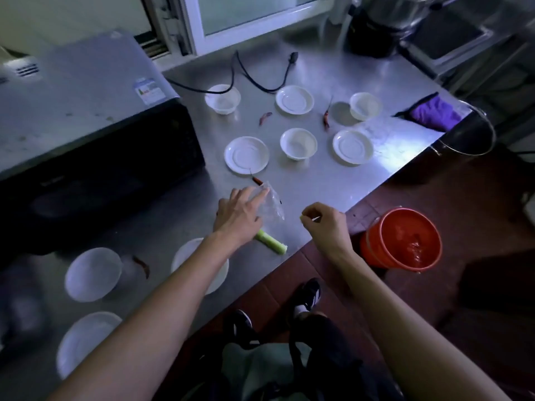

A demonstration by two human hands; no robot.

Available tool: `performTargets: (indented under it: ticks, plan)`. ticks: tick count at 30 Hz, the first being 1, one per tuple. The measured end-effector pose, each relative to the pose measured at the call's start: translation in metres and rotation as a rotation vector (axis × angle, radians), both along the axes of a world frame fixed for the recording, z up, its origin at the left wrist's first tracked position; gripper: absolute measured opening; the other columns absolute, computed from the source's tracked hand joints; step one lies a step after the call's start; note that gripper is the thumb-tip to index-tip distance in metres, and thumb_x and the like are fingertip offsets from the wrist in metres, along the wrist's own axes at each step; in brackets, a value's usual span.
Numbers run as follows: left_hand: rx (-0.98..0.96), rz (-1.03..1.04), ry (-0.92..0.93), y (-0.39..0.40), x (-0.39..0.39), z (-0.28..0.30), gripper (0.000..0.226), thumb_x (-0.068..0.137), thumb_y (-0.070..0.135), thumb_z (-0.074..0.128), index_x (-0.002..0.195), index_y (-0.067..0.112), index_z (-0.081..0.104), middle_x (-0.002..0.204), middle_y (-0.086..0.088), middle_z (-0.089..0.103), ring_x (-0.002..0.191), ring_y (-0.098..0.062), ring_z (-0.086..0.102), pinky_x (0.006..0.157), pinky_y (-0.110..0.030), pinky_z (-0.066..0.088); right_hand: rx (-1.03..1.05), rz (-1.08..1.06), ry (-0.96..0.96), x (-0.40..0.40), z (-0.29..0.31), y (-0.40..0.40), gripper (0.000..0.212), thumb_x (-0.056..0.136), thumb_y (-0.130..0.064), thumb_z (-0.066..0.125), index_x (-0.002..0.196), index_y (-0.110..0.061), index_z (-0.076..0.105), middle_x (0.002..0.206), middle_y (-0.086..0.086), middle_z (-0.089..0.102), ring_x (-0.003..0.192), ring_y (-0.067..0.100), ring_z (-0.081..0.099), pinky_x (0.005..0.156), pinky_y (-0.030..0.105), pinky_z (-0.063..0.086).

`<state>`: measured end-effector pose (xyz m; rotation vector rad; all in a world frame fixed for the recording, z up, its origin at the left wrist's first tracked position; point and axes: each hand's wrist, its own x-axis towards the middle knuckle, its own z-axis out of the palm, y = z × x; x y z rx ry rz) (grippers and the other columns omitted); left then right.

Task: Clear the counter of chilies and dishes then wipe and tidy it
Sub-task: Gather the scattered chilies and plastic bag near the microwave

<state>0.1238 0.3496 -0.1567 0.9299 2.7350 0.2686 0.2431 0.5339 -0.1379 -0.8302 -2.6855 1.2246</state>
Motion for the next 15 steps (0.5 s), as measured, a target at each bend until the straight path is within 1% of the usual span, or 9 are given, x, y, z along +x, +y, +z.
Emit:
performTargets:
  ticks: [4,7,9,12,15]
  plan:
    - [-0.03,-0.107,0.011,0.059,0.006,0.001,0.076,0.085,0.031,0.058,0.154,0.036,0.025,0.149,0.002,0.036,0.129,-0.026,0.037,0.097,-0.045,0.043,-0.042,-0.127,0.034,0.029,-0.004,0.041,0.004,0.083,-0.012,0.073,0.085,-0.015,0.073,0.077,-0.007,0.071,0.071,0.011,0.065,0.076,0.034,0.056]
    - [-0.057,-0.204,0.03,0.117,0.016,-0.003,0.077,0.086,0.033,0.057,0.155,0.036,0.024,0.153,0.001,0.034,0.133,-0.025,0.035,0.099,-0.045,0.042,-0.041,-0.22,0.032,0.057,-0.009,0.084,0.007,0.082,-0.015,0.073,0.083,-0.022,0.073,0.074,-0.011,0.07,0.071,0.005,0.065,0.075,0.032,0.055]
    - [-0.074,-0.268,0.035,0.161,0.026,-0.006,0.077,0.086,0.035,0.057,0.155,0.037,0.023,0.153,0.002,0.033,0.133,-0.025,0.034,0.098,-0.045,0.04,-0.058,-0.286,0.024,0.077,-0.012,0.117,0.01,0.082,-0.017,0.074,0.083,-0.026,0.073,0.075,-0.013,0.069,0.074,0.004,0.065,0.075,0.031,0.056]
    - [-0.098,-0.35,0.03,0.228,0.047,-0.009,0.075,0.086,0.036,0.059,0.153,0.038,0.027,0.152,0.002,0.036,0.133,-0.024,0.035,0.098,-0.046,0.04,-0.079,-0.358,0.006,0.11,-0.02,0.17,0.005,0.083,-0.016,0.075,0.085,-0.02,0.074,0.077,-0.01,0.07,0.074,0.007,0.066,0.077,0.034,0.057]
    - [-0.104,-0.422,0.005,0.291,0.074,-0.015,0.073,0.084,0.033,0.061,0.151,0.037,0.032,0.148,0.004,0.04,0.13,-0.025,0.038,0.096,-0.047,0.04,-0.093,-0.421,-0.028,0.146,-0.028,0.224,0.005,0.083,-0.015,0.075,0.088,-0.017,0.074,0.08,-0.007,0.071,0.077,0.01,0.066,0.078,0.038,0.057]
